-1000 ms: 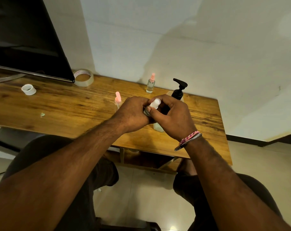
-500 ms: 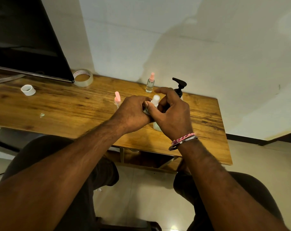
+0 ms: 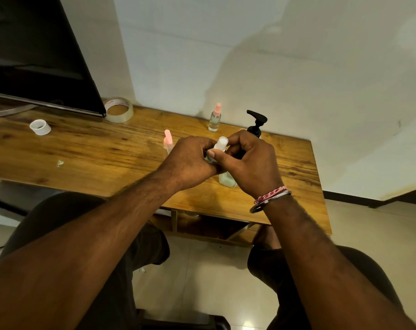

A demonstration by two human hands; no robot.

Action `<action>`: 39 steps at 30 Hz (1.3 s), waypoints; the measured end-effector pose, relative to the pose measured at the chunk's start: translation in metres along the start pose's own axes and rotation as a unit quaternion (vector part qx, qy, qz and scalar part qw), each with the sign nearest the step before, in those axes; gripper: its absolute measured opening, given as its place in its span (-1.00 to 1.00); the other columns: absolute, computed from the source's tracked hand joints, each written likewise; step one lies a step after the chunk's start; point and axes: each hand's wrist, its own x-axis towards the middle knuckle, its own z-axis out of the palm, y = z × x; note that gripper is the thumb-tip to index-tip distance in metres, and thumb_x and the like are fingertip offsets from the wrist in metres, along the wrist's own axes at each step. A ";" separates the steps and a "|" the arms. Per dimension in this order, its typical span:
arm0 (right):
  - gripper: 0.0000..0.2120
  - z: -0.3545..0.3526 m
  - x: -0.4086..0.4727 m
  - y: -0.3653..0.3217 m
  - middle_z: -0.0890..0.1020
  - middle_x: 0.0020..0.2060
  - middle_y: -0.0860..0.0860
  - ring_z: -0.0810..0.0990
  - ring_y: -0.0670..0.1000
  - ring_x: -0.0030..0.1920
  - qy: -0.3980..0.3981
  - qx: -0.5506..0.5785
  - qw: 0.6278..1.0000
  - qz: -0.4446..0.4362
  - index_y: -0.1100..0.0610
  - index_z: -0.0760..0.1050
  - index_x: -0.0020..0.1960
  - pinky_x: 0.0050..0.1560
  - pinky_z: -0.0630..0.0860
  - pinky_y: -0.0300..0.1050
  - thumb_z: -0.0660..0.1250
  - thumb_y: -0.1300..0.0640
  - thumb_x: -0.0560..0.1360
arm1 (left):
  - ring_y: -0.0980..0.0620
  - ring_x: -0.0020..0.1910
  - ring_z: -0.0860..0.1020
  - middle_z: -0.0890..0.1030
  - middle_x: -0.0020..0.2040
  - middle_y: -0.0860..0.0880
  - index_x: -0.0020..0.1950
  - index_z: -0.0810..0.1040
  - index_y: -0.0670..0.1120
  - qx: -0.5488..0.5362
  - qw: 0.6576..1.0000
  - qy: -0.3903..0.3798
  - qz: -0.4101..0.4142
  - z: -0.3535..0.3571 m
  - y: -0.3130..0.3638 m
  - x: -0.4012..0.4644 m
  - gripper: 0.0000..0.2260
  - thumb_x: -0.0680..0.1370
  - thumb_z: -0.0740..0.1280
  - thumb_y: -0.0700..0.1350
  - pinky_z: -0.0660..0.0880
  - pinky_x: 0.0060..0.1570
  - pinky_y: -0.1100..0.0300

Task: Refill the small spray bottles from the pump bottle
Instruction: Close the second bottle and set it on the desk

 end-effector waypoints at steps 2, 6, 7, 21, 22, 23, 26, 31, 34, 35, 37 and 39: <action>-0.69 0.007 -0.002 -0.001 0.65 -0.30 -0.12 0.64 -0.14 -0.26 0.042 -0.008 0.999 0.007 0.02 0.60 -0.08 -0.33 0.50 -0.37 0.61 -0.13 0.38 | 0.16 -0.05 0.68 0.73 -0.07 0.11 0.07 0.74 0.01 0.000 1.000 0.006 -0.002 0.001 0.001 0.001 -0.75 0.42 0.65 -0.12 0.64 -0.03 0.15; -0.65 0.013 -0.004 -0.004 0.62 -0.33 -0.09 0.61 -0.13 -0.29 0.058 -0.005 0.998 -0.011 -0.01 0.55 0.09 -0.33 0.51 -0.30 0.57 -0.12 0.42 | 0.29 -0.12 0.65 0.69 -0.14 0.20 -0.03 0.68 0.14 0.002 1.000 0.010 0.002 0.001 0.000 0.000 -0.74 0.42 0.64 -0.15 0.49 -0.19 0.45; -0.65 0.013 -0.004 -0.005 0.61 -0.34 -0.09 0.60 -0.12 -0.29 0.047 -0.005 0.999 -0.024 -0.02 0.57 0.16 -0.32 0.50 -0.29 0.55 -0.09 0.45 | 0.31 -0.14 0.64 0.69 -0.15 0.21 -0.06 0.67 0.17 0.002 1.000 0.008 0.002 0.001 0.000 0.000 -0.73 0.43 0.64 -0.15 0.45 -0.23 0.51; -0.75 0.004 0.000 -0.001 0.64 -0.32 -0.10 0.62 -0.12 -0.26 0.009 0.004 1.000 0.004 0.02 0.64 -0.08 -0.33 0.49 -0.32 0.60 -0.09 0.40 | 0.23 -0.11 0.68 0.74 -0.11 0.13 0.06 0.76 0.06 -0.004 1.000 0.019 -0.001 0.000 -0.001 -0.001 -0.75 0.41 0.65 -0.07 0.60 -0.12 0.25; -0.70 0.008 0.000 -0.001 0.63 -0.32 -0.09 0.61 -0.11 -0.28 0.025 -0.004 1.000 0.007 0.03 0.60 -0.10 -0.36 0.49 -0.33 0.62 -0.11 0.37 | 0.23 -0.11 0.68 0.73 -0.11 0.14 0.08 0.76 0.04 -0.004 1.000 0.021 -0.002 0.001 -0.001 -0.001 -0.74 0.41 0.65 -0.10 0.61 -0.11 0.24; -0.67 0.012 -0.001 -0.002 0.62 -0.32 -0.09 0.60 -0.11 -0.28 0.039 -0.013 0.999 0.007 0.03 0.56 -0.11 -0.37 0.48 -0.33 0.62 -0.12 0.36 | 0.25 -0.10 0.67 0.73 -0.11 0.16 0.11 0.76 0.04 -0.005 1.000 0.021 -0.004 0.001 0.000 -0.001 -0.71 0.41 0.65 -0.13 0.60 -0.11 0.28; -0.63 0.016 -0.002 -0.004 0.59 -0.32 -0.11 0.56 -0.15 -0.32 0.051 -0.014 0.999 -0.001 0.00 0.52 0.01 -0.37 0.43 -0.37 0.61 -0.11 0.37 | 0.34 -0.14 0.64 0.70 -0.15 0.23 0.11 0.75 0.09 -0.008 1.000 0.020 -0.008 0.001 0.000 -0.002 -0.69 0.42 0.63 -0.16 0.47 -0.19 0.43; -0.73 0.011 -0.002 -0.005 0.63 -0.25 -0.09 0.58 -0.09 -0.22 -0.007 -0.006 0.999 -0.038 -0.02 0.62 0.10 -0.27 0.52 -0.22 0.54 -0.07 0.45 | 0.29 -0.16 0.66 0.71 -0.17 0.19 -0.03 0.70 0.18 -0.015 1.000 0.016 -0.020 -0.002 0.001 -0.003 -0.76 0.44 0.62 -0.12 0.51 -0.19 0.35; -0.80 0.002 -0.002 -0.003 0.67 -0.16 -0.12 0.62 -0.10 -0.13 -0.046 0.005 0.998 -0.042 -0.02 0.66 0.12 -0.20 0.53 -0.20 0.47 -0.04 0.53 | 0.21 -0.06 0.67 0.73 -0.09 0.16 0.04 0.74 0.09 -0.028 0.999 0.022 -0.025 -0.004 0.002 -0.004 -0.78 0.44 0.63 -0.10 0.59 -0.04 0.22; -0.80 -0.001 -0.001 -0.002 0.68 -0.14 -0.13 0.63 -0.12 -0.10 -0.055 0.000 0.998 -0.044 -0.02 0.66 0.14 -0.19 0.52 -0.24 0.46 -0.03 0.54 | 0.19 -0.02 0.68 0.74 -0.04 0.14 0.11 0.75 0.04 -0.029 0.999 0.022 -0.024 -0.005 0.002 -0.004 -0.73 0.44 0.64 -0.08 0.61 -0.01 0.20; -0.79 -0.004 0.000 0.000 0.70 -0.13 -0.15 0.64 -0.16 -0.09 -0.052 -0.008 0.998 -0.038 -0.02 0.68 0.13 -0.18 0.49 -0.31 0.47 -0.05 0.54 | 0.20 -0.02 0.68 0.73 -0.02 0.14 0.15 0.74 0.03 -0.024 0.999 0.021 -0.019 -0.005 0.003 -0.005 -0.69 0.43 0.65 -0.06 0.61 -0.02 0.23; -0.78 -0.002 0.001 -0.001 0.68 -0.22 -0.15 0.64 -0.16 -0.18 -0.023 -0.006 1.000 -0.018 0.00 0.69 0.03 -0.25 0.49 -0.35 0.54 -0.09 0.47 | 0.22 -0.07 0.66 0.72 -0.08 0.16 0.06 0.73 0.09 -0.014 1.000 0.022 -0.013 -0.004 0.005 -0.006 -0.76 0.43 0.65 -0.06 0.60 -0.06 0.24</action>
